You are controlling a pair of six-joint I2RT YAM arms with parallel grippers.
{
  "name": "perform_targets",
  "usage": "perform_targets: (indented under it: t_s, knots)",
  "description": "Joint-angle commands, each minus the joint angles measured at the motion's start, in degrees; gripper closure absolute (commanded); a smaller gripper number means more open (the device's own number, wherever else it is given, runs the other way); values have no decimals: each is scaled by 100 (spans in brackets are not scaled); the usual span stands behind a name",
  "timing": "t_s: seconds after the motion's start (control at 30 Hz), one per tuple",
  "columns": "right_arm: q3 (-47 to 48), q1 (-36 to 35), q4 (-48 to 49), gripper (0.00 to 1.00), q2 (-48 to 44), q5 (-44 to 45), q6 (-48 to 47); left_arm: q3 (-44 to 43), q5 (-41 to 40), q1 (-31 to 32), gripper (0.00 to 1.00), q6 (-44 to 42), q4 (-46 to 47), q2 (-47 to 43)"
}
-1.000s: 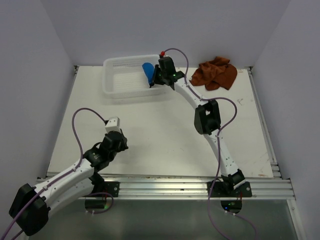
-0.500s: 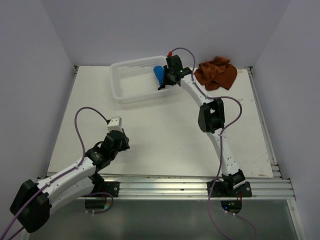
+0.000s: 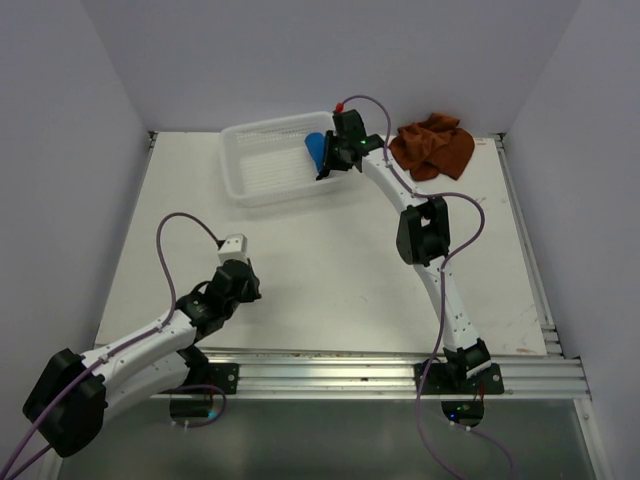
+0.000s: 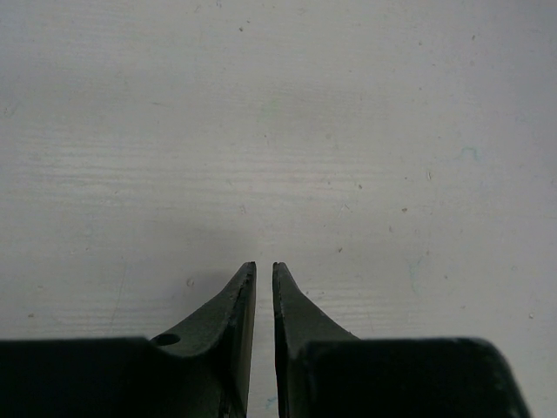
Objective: Roll the towels
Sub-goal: Place the rolled towel into the container
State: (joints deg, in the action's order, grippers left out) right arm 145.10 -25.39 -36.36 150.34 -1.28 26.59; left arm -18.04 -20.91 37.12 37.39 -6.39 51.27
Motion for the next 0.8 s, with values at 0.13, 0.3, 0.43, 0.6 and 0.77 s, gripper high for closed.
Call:
perform_targets:
  t_s: [0.13, 0.3, 0.43, 0.6, 0.77]
  knots:
    - [27, -10, 24, 64, -471, -162, -66, 38, 69, -30, 83, -3, 332, 94]
    - [45, -19, 32, 62, -471, -136, -66, 38, 78, -30, 82, -12, 367, 120]
    - [45, -10, 50, 60, -462, -136, -66, 29, 95, -39, 82, -30, 358, 138]
    - [36, -19, 50, 63, -462, -162, -31, 29, 131, -38, 82, -21, 341, 94]
    - [-34, -19, 76, 71, -471, -171, 22, -653, 350, -100, 80, -56, 480, 120]
